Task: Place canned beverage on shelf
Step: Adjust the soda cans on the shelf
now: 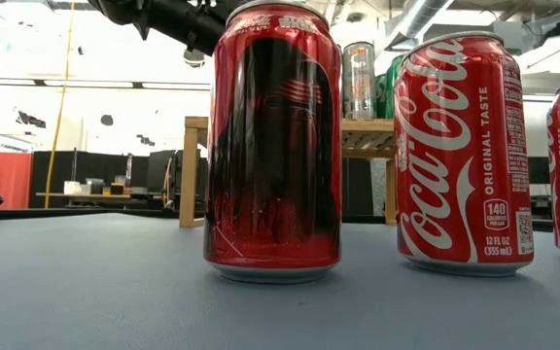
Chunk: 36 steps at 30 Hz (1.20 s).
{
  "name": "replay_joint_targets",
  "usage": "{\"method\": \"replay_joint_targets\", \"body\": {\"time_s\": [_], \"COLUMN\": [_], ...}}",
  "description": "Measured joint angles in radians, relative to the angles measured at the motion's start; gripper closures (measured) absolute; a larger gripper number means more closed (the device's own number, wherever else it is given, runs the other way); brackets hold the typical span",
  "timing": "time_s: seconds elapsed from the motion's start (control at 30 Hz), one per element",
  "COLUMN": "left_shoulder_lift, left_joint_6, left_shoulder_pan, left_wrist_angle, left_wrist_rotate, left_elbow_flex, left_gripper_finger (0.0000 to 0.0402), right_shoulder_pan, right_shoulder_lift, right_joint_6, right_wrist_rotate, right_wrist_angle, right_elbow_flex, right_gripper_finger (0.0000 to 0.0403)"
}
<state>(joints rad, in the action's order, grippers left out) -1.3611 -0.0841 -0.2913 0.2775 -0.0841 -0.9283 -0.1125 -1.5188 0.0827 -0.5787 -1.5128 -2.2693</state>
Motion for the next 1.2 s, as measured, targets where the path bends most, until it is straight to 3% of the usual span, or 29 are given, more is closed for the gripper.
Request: {"method": "replay_joint_targets", "body": {"time_s": [0.07, 0.13, 0.2, 0.3, 0.43, 0.6, 0.8, 1.2], "left_shoulder_lift": [0.005, 0.005, 0.005, 0.005, 0.005, 0.005, 0.004, 0.004], "left_joint_6": [0.0, 0.0, -0.001, 0.0, -0.001, 0.001, 0.026, 0.026], "left_shoulder_pan": [0.0, 0.0, 0.0, 0.0, 0.0, 0.0, 0.0, 0.0], "left_wrist_angle": [-0.004, -0.005, -0.006, -0.009, -0.017, -0.027, -0.049, -0.051], "left_wrist_rotate": [0.0, 0.0, 0.0, -0.001, -0.001, -0.008, -0.009, -0.033], "left_elbow_flex": [0.0, 0.0, 0.0, 0.0, 0.0, 0.0, 0.0, 0.0], "left_gripper_finger": [0.0402, 0.0401, 0.0401, 0.0401, 0.0401, 0.0401, 0.0401, 0.0402], "right_shoulder_pan": [-0.045, -0.078, -0.105, -0.14, -0.153, -0.156, -0.123, -0.164], "right_shoulder_lift": [0.044, 0.096, 0.155, 0.261, 0.375, 0.442, 0.461, 0.389], "right_joint_6": [-0.078, -0.096, -0.051, 0.044, 0.091, 0.146, 0.255, 0.189], "right_wrist_rotate": [0.2, 0.281, 0.25, 0.168, 0.155, 0.156, 0.165, 0.184], "right_wrist_angle": [0.059, 0.058, 0.034, -0.002, 0.201, 0.328, 0.343, 0.464], "right_elbow_flex": [0.012, 0.044, 0.111, 0.321, 0.639, 0.893, 0.99, 1.084], "right_gripper_finger": [0.0403, 0.0403, 0.0403, 0.0403, 0.0403, 0.0403, 0.0403, 0.0403]}}
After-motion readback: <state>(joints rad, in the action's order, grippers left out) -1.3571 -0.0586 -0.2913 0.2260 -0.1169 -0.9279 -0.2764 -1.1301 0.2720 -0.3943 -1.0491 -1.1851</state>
